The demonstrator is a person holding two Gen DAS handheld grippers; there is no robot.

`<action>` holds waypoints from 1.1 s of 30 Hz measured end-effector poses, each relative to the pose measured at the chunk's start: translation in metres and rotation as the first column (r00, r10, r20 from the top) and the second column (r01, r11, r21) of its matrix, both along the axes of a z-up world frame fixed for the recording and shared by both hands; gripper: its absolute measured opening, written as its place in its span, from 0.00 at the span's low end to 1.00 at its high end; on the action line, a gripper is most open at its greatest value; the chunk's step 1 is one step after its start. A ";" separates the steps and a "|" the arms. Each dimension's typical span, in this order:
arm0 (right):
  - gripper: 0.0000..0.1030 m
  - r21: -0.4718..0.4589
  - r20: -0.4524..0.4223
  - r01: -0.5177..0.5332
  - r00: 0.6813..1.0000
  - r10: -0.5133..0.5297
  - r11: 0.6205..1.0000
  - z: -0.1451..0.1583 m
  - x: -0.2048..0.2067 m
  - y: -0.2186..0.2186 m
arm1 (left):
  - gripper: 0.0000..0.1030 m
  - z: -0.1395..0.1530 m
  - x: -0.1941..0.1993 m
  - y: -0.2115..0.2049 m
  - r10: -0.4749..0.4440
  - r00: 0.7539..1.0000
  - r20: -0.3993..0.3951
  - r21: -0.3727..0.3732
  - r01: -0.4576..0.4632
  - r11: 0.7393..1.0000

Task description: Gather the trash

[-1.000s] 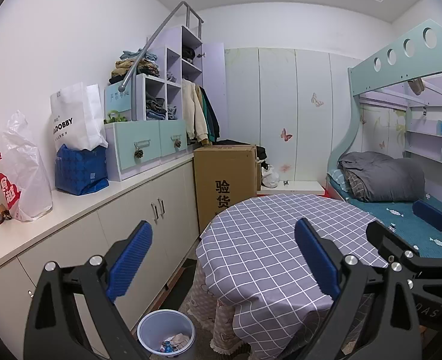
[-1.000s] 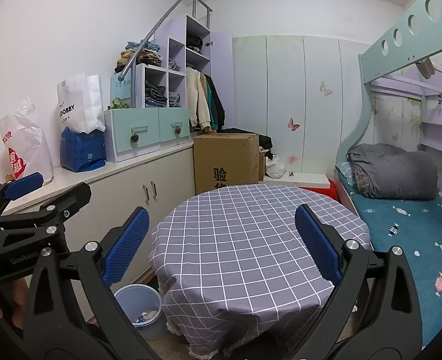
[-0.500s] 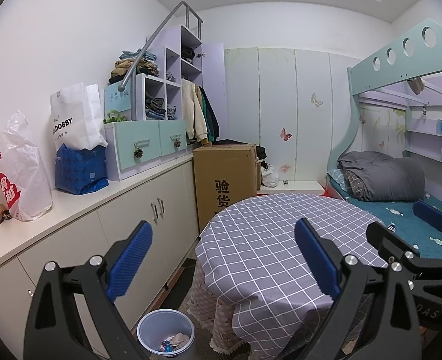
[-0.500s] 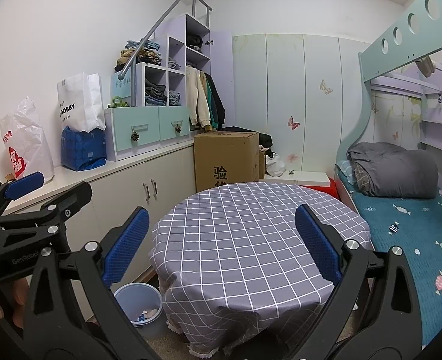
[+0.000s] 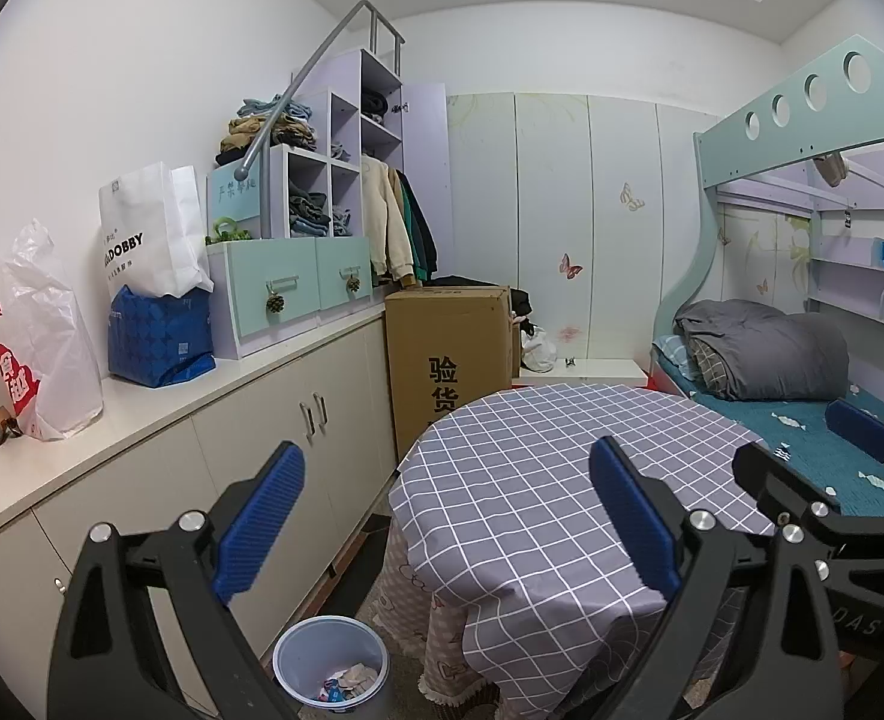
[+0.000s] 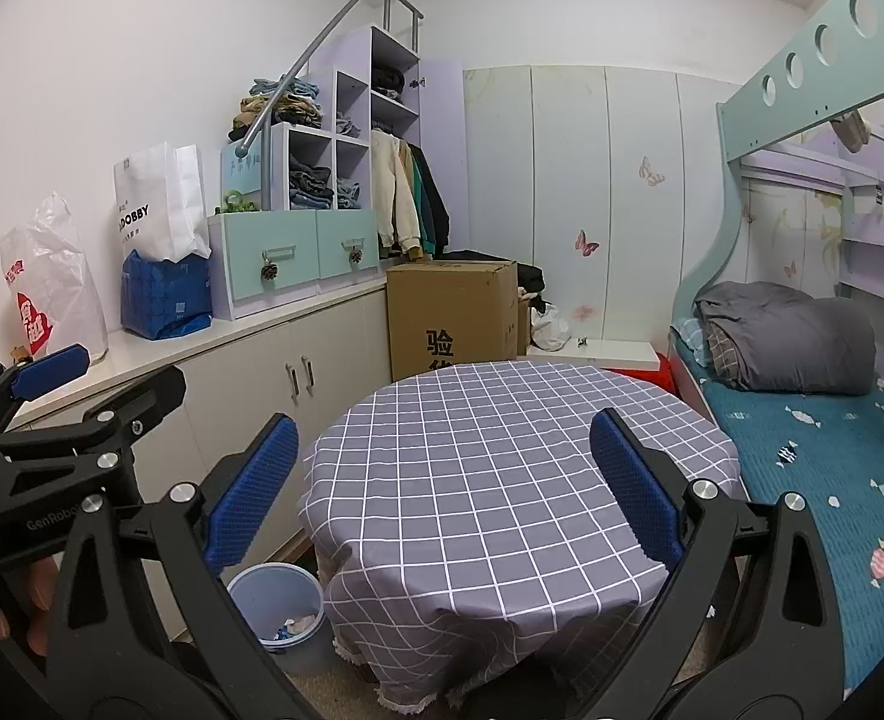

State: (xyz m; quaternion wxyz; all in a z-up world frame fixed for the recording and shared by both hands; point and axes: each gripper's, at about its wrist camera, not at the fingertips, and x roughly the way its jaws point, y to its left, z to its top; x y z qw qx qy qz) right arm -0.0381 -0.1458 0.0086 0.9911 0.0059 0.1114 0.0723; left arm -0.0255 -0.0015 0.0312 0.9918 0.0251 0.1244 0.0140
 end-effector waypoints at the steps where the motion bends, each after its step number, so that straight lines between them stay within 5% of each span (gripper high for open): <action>1: 0.93 0.001 -0.001 0.000 1.000 0.000 1.000 -0.001 0.000 0.001 | 0.91 0.000 0.000 0.000 0.000 1.000 0.000 0.000 0.000 1.000; 33: 0.93 0.001 -0.008 0.004 1.000 -0.004 1.000 -0.009 -0.004 0.003 | 0.91 -0.004 0.001 0.003 0.000 1.000 -0.001 0.002 0.000 1.000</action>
